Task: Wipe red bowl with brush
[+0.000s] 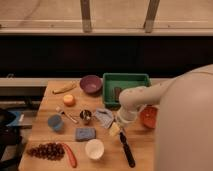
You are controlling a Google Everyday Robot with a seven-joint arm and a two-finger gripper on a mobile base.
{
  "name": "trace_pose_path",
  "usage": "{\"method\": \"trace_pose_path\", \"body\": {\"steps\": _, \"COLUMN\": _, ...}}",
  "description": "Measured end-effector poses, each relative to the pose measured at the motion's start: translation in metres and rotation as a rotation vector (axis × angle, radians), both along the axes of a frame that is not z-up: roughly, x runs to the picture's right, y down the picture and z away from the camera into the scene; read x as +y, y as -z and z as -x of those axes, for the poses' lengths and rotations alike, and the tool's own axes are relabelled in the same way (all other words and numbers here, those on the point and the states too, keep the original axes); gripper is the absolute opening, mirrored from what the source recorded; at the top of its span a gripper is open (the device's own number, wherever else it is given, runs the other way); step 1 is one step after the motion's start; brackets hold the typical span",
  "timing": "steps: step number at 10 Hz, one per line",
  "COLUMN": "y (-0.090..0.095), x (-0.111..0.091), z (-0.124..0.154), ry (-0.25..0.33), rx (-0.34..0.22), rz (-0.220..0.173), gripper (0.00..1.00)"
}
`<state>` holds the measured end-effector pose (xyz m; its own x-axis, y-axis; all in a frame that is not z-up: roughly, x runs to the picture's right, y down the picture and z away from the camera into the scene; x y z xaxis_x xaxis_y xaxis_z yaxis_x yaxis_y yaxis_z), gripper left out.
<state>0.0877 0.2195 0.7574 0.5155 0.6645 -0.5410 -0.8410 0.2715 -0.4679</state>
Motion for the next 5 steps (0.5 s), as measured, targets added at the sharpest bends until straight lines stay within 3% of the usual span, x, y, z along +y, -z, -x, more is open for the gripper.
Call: {"method": "trace_pose_path", "body": {"steps": 5, "y": -0.024, "x": 0.020, "z": -0.005, "ry": -0.017, "rx": 0.058, "rz": 0.079, "gripper": 0.72}}
